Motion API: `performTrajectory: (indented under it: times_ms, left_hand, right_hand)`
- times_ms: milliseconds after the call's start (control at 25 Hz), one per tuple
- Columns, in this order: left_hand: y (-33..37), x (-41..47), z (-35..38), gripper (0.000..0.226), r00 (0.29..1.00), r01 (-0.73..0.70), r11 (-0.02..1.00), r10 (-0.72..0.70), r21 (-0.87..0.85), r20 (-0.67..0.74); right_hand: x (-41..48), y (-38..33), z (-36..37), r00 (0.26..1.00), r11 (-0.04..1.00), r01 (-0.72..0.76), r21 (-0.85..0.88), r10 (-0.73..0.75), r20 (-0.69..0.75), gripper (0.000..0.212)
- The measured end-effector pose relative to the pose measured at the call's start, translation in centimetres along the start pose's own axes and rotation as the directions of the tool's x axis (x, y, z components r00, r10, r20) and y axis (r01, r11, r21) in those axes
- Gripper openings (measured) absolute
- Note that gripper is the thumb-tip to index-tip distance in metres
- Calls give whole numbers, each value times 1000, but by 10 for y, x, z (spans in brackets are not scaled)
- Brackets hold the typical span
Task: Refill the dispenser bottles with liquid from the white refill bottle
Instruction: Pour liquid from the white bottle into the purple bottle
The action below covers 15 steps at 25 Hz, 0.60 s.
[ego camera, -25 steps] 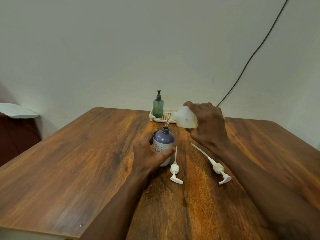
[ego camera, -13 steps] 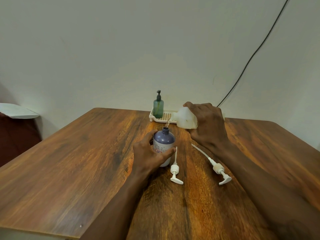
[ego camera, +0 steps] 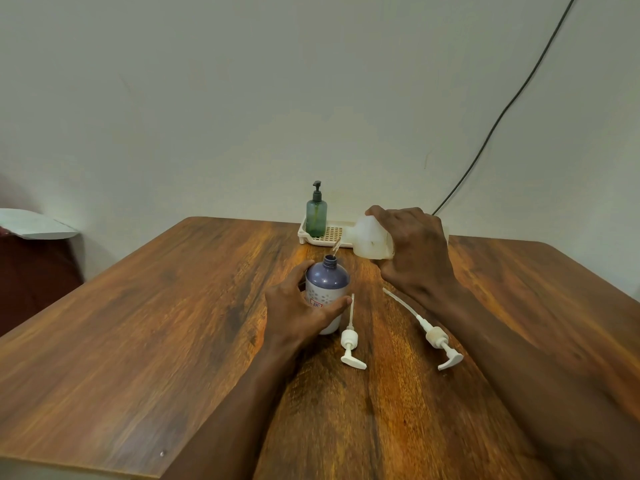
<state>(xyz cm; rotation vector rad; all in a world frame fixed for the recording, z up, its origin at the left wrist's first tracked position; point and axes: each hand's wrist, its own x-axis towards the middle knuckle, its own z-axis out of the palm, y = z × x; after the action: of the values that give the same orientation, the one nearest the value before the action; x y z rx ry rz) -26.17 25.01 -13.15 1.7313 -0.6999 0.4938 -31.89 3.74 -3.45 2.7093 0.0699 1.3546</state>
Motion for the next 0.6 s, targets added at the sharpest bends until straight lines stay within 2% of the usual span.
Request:
performTrajectory:
  times_ms: [480,600]
  left_hand:
    - [1,1,0,82,1000,-7,1000,7,13,-9]
    - [1,0,0,83,1000,-6,1000,6,12,-2]
  right_hand:
    - [-3,-2,2,1000,1000,10,22,-10,9,86]
    - [-5,-5,2,1000,997,-6,75,5,20,86]
